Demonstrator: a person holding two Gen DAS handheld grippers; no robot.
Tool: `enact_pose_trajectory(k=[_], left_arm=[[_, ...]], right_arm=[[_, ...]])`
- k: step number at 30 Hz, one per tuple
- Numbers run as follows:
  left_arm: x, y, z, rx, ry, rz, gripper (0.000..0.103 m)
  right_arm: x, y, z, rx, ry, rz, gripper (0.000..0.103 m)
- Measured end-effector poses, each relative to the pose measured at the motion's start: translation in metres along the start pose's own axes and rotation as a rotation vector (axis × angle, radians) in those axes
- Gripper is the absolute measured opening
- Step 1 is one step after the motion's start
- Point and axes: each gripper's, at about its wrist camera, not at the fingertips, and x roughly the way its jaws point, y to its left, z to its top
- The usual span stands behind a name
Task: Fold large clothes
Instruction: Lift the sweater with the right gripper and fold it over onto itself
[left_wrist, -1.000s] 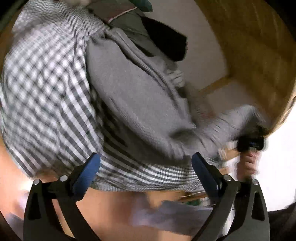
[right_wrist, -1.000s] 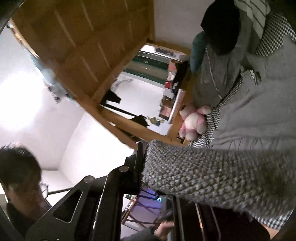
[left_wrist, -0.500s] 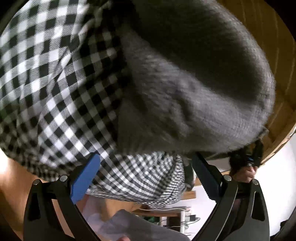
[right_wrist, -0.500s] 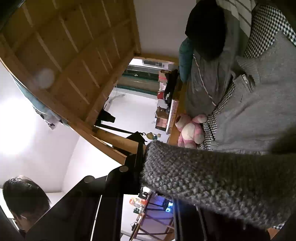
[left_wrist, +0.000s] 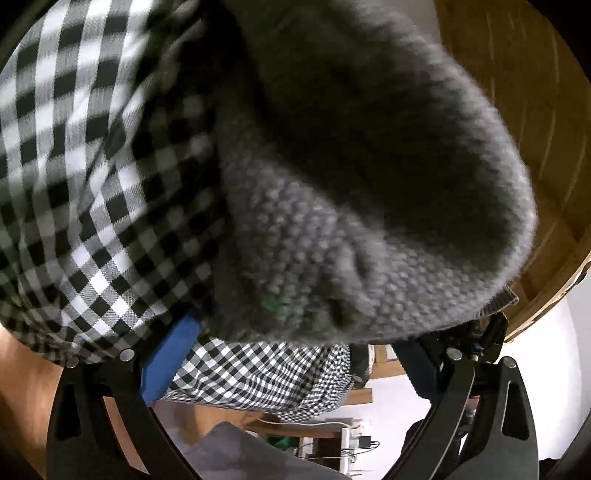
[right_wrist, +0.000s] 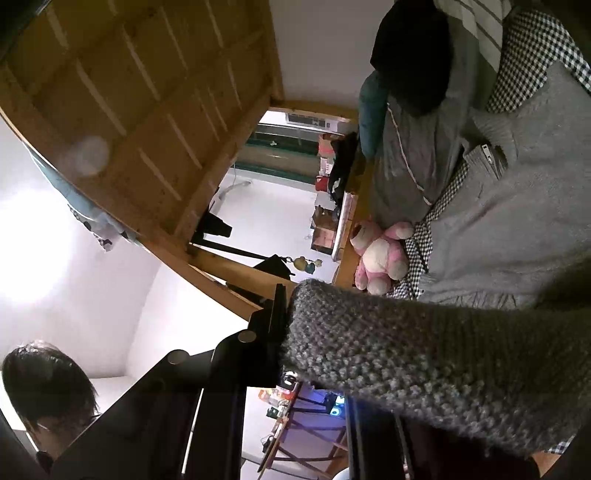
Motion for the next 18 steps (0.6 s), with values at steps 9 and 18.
enact_pose_trajectory(k=[9,18], left_arm=[[-0.041,-0.043,0.019,0.096,0.059,-0.143,0.006],[-0.136,-0.081,0.068,0.006,0.04,-0.203,0.006]], right_arm=[[-0.02,-0.004,0.002,0.03,-0.051,-0.019,0.01],[-0.088,-0.019,-0.025,0.096,0.028,-0.196,0.01]])
